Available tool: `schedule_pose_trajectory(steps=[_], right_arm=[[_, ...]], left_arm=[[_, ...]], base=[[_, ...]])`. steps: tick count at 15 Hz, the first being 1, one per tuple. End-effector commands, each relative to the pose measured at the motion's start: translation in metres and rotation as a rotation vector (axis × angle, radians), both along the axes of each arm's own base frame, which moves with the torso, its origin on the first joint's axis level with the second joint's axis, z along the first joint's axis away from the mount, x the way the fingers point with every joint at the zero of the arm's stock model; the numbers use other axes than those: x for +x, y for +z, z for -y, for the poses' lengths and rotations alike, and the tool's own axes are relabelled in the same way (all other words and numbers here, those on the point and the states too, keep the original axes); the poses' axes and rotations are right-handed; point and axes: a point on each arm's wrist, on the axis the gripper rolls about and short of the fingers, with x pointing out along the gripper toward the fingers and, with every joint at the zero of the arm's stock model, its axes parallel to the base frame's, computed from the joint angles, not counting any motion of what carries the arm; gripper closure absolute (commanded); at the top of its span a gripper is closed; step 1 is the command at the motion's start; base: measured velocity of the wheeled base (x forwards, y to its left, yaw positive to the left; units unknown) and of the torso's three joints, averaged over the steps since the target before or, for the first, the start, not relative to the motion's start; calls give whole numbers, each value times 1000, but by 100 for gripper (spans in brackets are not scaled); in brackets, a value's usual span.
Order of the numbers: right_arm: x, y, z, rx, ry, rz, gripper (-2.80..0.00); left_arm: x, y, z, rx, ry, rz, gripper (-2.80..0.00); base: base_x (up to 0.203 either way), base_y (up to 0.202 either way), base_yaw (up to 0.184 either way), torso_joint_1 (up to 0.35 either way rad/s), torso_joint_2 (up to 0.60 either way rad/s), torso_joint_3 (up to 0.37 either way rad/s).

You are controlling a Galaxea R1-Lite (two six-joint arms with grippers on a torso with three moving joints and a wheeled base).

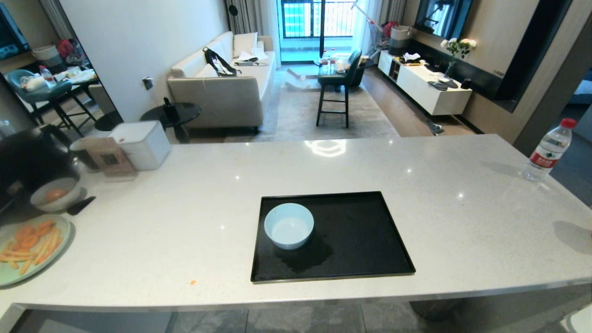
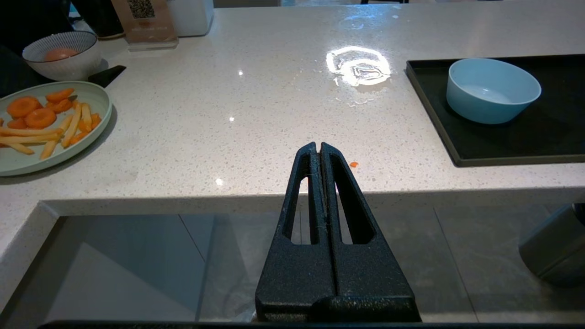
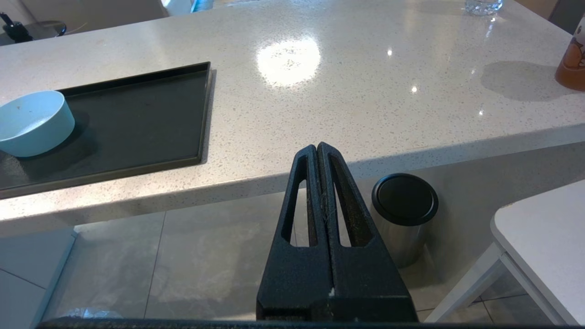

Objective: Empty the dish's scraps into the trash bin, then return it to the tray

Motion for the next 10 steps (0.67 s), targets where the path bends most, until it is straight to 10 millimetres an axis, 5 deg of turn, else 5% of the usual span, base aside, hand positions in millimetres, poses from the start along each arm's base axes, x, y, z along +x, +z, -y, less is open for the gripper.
schedule_pose_trajectory(steps=[1,10], right_arm=[[0,0,0,0,0,1,0],[0,0,0,-1,0,1,0]], left_arm=[[0,0,0,0,1,0,0],[0,0,0,0,1,0,0]], base=[[0,0,0,0,0,0],[0,0,0,0,0,0]])
